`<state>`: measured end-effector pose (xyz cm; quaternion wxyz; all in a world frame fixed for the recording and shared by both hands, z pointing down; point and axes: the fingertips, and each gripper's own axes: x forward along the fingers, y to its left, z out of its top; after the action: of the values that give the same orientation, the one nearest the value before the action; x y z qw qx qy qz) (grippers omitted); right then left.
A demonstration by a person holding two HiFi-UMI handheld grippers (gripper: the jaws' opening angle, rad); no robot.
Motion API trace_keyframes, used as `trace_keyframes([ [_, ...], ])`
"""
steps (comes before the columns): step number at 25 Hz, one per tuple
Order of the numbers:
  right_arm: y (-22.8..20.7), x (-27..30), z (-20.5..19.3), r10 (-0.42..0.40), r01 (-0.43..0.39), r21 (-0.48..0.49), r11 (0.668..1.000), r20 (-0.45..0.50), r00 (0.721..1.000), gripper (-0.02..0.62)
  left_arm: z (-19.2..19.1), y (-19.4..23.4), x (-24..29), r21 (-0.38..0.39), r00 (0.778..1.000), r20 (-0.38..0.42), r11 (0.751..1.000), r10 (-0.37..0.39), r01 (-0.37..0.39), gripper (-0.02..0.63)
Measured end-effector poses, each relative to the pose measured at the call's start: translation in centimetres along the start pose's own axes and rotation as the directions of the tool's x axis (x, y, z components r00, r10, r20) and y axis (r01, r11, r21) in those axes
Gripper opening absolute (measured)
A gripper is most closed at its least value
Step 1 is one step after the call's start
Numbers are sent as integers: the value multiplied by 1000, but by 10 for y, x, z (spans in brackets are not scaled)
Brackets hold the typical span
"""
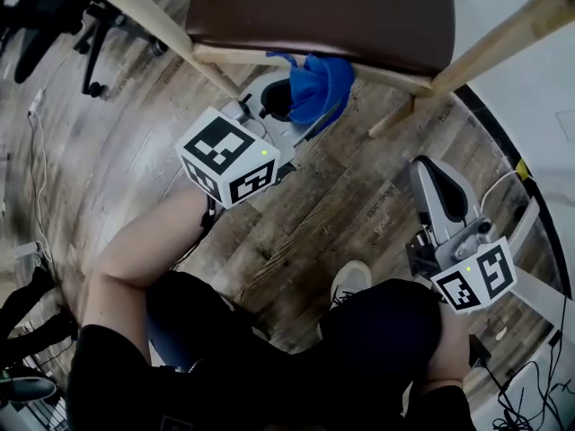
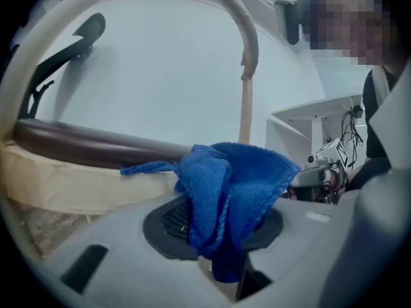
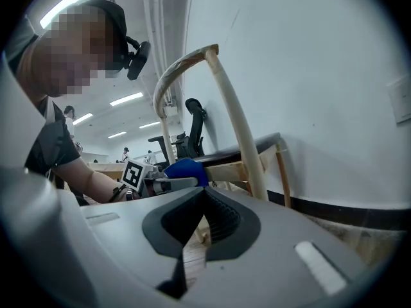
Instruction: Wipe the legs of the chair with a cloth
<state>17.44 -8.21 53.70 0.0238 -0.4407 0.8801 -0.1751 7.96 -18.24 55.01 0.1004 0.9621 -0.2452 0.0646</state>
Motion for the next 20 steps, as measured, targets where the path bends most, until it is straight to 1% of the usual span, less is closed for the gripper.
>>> trace_keyframes([
  [4,-19,-20,-2,-38,38,3,999,-4,999,8,-2,-31,34,20,997,3,997,-77,77,127],
  [8,-32,-35,-2,-64,64,9,998,-10,998,8,1,-61,61,54,989,9,988,-148,148,127],
  [10,-38,-41,-2,-76,76,12,997,-12,997,8,1,-71,71,84,984,4,981,-178,177,128],
  [12,-43,-44,-3,-84,84,15,996,-15,996,8,-1,-77,80,97,980,0,976,-198,197,127],
  [14,-47,-46,-6,-91,91,17,996,-21,996,8,-8,-78,85,86,978,-6,975,-206,206,129],
  [16,-50,-47,-8,-94,95,18,995,-28,995,8,-18,-76,90,56,979,-11,977,-206,206,129],
  [20,-54,-44,-14,-91,92,20,996,-40,995,8,-40,-57,98,-12,984,-32,985,-174,174,129],
])
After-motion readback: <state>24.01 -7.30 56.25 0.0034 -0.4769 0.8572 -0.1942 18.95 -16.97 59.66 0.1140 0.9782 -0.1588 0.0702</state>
